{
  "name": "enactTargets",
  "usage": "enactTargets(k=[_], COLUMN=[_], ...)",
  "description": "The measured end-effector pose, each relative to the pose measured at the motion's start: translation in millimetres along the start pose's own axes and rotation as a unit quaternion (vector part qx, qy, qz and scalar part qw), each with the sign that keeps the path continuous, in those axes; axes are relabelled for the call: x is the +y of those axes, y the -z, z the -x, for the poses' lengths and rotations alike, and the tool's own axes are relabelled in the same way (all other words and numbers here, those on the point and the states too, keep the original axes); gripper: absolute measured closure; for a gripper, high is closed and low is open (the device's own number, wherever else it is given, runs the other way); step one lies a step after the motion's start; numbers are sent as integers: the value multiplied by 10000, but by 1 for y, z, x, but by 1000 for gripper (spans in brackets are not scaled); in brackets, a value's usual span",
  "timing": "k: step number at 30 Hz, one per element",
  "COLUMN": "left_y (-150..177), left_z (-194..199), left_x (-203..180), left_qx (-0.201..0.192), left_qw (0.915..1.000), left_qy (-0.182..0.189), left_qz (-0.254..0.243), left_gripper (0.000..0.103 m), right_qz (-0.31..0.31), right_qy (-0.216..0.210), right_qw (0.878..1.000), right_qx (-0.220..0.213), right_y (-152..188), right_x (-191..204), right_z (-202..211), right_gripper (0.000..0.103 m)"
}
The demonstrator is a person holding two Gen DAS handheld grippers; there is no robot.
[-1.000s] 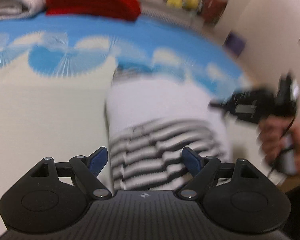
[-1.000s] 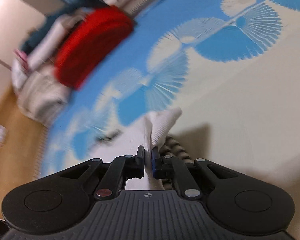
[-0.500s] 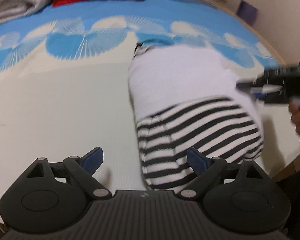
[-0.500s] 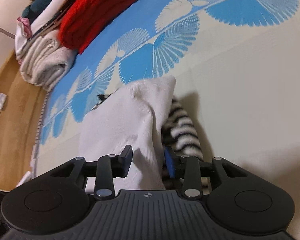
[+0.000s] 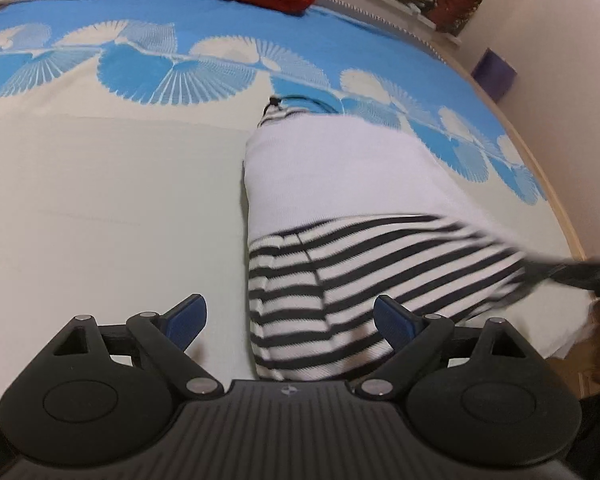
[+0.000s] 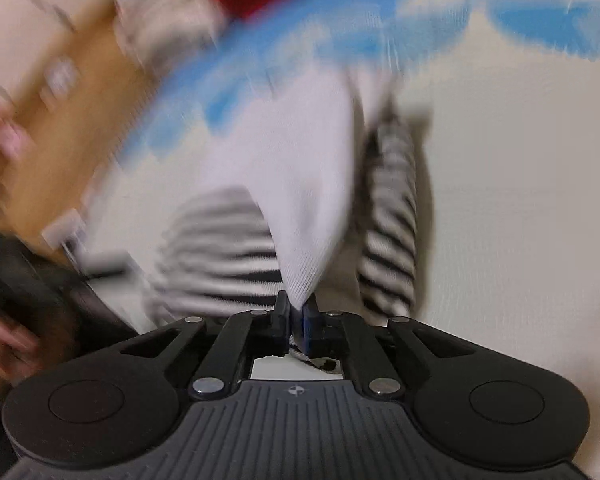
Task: Fold small clothes
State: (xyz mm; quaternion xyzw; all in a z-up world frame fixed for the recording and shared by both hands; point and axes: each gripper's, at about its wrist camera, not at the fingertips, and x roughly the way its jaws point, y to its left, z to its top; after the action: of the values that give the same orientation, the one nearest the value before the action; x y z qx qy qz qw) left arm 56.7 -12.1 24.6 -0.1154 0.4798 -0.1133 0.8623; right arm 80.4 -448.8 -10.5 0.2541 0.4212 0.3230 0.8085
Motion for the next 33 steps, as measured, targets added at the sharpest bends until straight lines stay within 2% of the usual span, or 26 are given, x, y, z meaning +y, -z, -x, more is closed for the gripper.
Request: enactTargets(k=[2, 4, 5, 6, 7, 8, 9, 10, 13, 16, 20, 21, 22, 23, 24, 27, 28, 31, 33], left_y=[-2, 0, 2, 8, 16, 26, 33, 39, 31, 18, 4, 5, 10, 18, 27, 17, 12, -8, -26], left_z=[0, -4, -10, -18, -32, -46, -54, -57, -50, -39, -28, -33, -44, -60, -72, -67, -61, -36, -15], left_x=[-5, -11, -14, -18, -23, -23, -19, -11, 5, 1, -3, -6, -10, -14, -13, -5, -8, -23, -26], left_qx=[-96, -96, -47, 36, 239, 463, 581, 635, 784, 677, 407, 434, 607, 917, 1142, 1343, 1298, 904, 680], left_qw=[9998, 9993, 9995, 10000, 9983, 9923, 9888, 9895, 9943, 9951, 9986, 9980, 9947, 9863, 9793, 9834, 9835, 9801, 9810], left_qy=[127, 230, 212, 68, -337, -779, -931, -892, -635, -583, -76, -35, -215, -616, -849, -722, -743, -905, -869], left_qz=[152, 282, 213, 13, -419, -845, -1012, -947, -356, -431, -338, -465, -796, -1227, -1443, -981, -1016, -1519, -1595], left_gripper=[9, 9, 9, 9, 9, 8, 3, 2, 3, 5, 5, 5, 5, 3, 0, 1, 4, 4, 4], right_qz=[122, 410, 646, 835, 1070, 1306, 1412, 1382, 1538, 1597, 1842, 1898, 1910, 1895, 1852, 1796, 1869, 1997, 1967], right_qy=[-186, 113, 476, 792, 1127, 1423, 1625, 1693, 1691, 1636, 1738, 1756, 1766, 1775, 1785, 1874, 1901, 1886, 2126], right_qw=[9991, 9991, 9963, 9913, 9825, 9721, 9642, 9613, 9583, 9590, 9490, 9465, 9454, 9453, 9462, 9447, 9422, 9403, 9365], right_qx=[-350, -37, 300, 637, 1026, 1332, 1546, 1677, 1715, 1677, 1877, 1931, 1963, 1973, 1961, 2004, 2029, 2011, 1978], right_y=[-1, 6, 11, 16, 23, 29, 32, 32, 29, 23, 31, 33, 34, 34, 34, 35, 36, 33, 29], right_x=[6, 10, 12, 11, 9, 9, 6, 3, 7, 5, 7, 7, 6, 5, 4, 4, 6, 13, 14], right_z=[25, 22, 11, -1, -16, -30, -39, -45, -48, -46, -59, -61, -63, -63, -62, -63, -63, -60, -57], right_gripper=[100, 100, 100, 100, 100, 101, 101, 101, 101, 101, 101, 101, 101, 101, 101, 101, 101, 100, 95])
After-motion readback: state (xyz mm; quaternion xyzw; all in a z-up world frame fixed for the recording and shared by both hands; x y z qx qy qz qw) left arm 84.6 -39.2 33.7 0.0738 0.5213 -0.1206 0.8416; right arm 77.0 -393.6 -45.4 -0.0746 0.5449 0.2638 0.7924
